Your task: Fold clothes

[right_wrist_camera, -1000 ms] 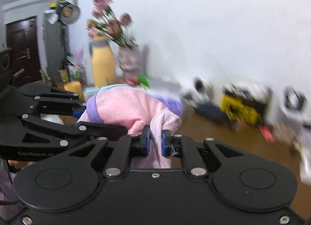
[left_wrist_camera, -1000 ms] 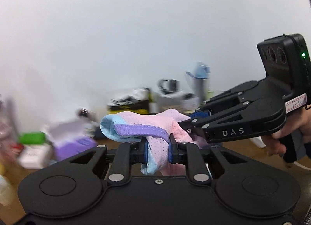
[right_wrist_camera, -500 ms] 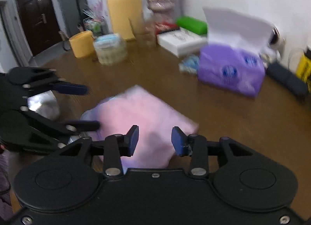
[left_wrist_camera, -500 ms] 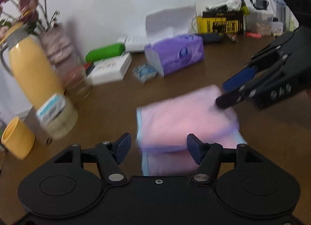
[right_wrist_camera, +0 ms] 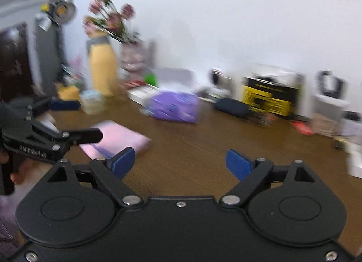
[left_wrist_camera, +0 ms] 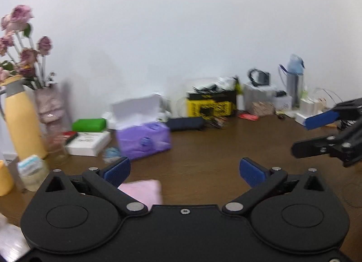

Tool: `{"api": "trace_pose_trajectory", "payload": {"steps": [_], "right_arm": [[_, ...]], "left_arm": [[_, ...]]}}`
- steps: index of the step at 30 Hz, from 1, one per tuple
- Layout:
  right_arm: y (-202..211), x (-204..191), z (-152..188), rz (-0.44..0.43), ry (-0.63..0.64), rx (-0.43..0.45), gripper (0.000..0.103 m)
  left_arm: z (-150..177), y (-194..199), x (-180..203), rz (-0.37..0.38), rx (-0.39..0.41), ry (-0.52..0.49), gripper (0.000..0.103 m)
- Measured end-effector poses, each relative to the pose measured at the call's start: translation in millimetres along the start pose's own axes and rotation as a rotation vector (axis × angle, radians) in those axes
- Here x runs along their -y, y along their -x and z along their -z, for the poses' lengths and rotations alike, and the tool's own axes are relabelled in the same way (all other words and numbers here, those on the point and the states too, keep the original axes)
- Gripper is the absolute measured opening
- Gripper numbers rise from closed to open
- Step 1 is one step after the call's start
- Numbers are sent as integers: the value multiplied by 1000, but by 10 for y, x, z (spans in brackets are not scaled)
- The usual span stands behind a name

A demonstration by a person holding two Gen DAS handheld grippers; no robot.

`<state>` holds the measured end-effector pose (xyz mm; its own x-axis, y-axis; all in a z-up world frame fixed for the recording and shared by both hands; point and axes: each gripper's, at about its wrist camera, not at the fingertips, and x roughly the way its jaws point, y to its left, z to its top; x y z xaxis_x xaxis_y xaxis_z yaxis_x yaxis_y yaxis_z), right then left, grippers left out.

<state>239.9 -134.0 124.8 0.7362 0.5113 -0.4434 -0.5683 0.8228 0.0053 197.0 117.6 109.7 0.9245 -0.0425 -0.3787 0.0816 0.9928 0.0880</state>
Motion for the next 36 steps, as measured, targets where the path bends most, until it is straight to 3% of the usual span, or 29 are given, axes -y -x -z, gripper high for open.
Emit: {"api": "trace_pose_trajectory", "payload": {"steps": [4,7,9,13,19,24,28,36], "right_arm": [[539,383,448,191,-27,20,92],[967,381,964,236,-56,37,93],[1171,249,1291,227,-60,28,95],[1493,-105,1823,236,-40,24,96],[1678,-668,2174,337,-66,90,98],[1766,-827,2305,355,-107,132,98],[1814,-947,2350,349,-54,135,98],[1783,-978,2398,315,-45,91,98]], "left_arm": [[200,233,509,4,51,87,103],[464,565,827,35,118,69,103],[727,839,1038,32,165,4,103],[1057,1207,1202,22,179,-20,103],[1298,1673,1227,13,268,3,103],[1536,1807,1270,-27,238,108,103],[1636,1789,1301,20,121,173,103],[1633,1758,1394,9,55,92,103]]}}
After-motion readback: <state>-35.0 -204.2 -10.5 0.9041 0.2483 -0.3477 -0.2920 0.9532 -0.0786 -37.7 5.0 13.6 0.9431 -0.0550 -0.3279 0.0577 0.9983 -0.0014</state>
